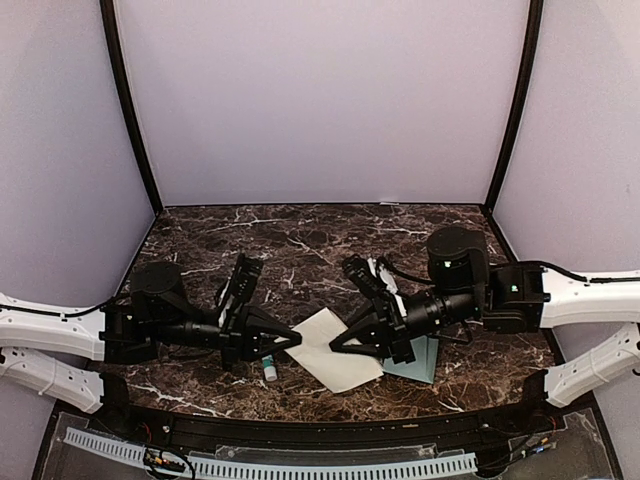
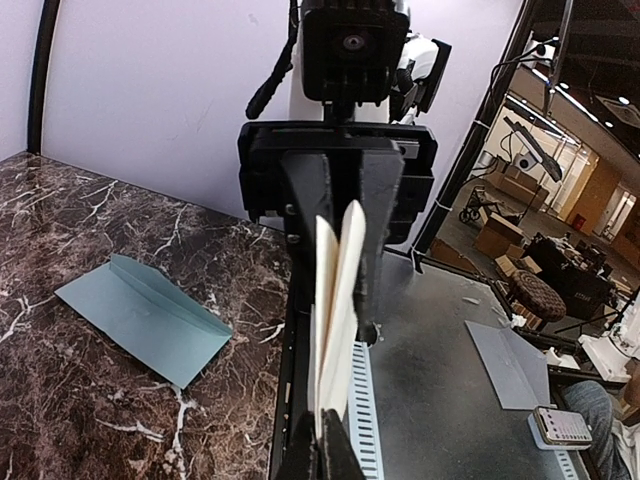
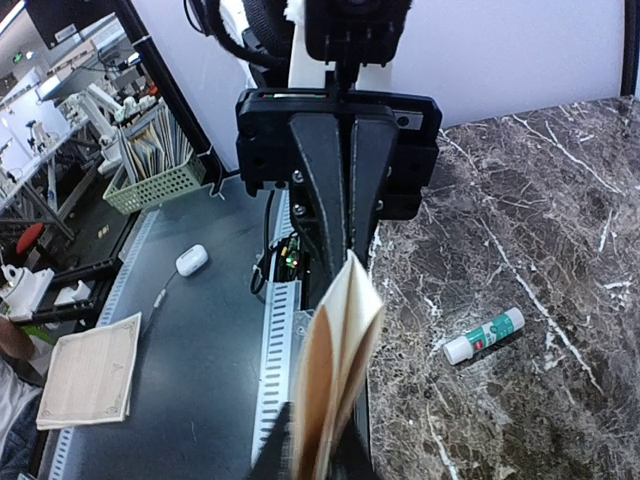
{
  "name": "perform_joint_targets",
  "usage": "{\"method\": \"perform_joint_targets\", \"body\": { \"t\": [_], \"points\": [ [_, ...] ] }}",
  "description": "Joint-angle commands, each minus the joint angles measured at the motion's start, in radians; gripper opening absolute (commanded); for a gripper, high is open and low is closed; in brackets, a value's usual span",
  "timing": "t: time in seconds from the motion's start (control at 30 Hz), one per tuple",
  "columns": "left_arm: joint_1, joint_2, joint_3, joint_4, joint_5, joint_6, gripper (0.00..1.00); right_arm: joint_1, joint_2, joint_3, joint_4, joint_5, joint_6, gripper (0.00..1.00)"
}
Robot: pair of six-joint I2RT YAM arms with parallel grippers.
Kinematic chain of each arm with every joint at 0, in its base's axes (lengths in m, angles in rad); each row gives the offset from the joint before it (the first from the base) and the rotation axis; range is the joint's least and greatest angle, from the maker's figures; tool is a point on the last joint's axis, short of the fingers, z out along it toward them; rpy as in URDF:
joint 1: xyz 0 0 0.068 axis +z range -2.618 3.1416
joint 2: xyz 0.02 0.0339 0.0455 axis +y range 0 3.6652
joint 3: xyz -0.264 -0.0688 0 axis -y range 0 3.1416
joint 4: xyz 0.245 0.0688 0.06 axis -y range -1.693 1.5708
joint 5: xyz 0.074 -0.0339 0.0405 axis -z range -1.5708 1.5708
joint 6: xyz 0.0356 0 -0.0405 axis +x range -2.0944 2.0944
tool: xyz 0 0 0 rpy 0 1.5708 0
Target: Place the letter into the envelope and seal it
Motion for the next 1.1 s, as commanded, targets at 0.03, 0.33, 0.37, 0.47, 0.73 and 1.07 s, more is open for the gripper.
{"method": "perform_joint_targets", "body": {
  "t": [0.03,0.33,0.37,0.47,0.73,1.07],
  "points": [
    [-0.003,-0.004,0.023,0.018,0.021,0.017,0.02,0.005,0.012,0.021,0.02,-0.023,0.0,0.0],
    [-0.003,-0.02,0.012,0.029,0.008,0.015,0.33,0.005,-0.013,0.011,0.048,0.018,0.033,0.0],
    [-0.003,-0.033,0.008,0.037,0.0,0.012,0.46,0.006,-0.022,0.005,0.071,0.022,0.044,0.0],
    [-0.003,-0.066,-0.017,0.057,-0.012,0.008,0.6,0.006,-0.053,-0.019,0.139,0.03,0.078,0.0],
    [-0.003,-0.087,-0.049,0.133,0.043,-0.005,0.61,0.005,-0.069,-0.051,0.315,0.038,0.178,0.0],
    [-0.003,-0.062,-0.057,0.189,0.085,-0.027,0.39,0.005,-0.026,-0.055,0.481,0.039,0.256,0.0]
  ]
}}
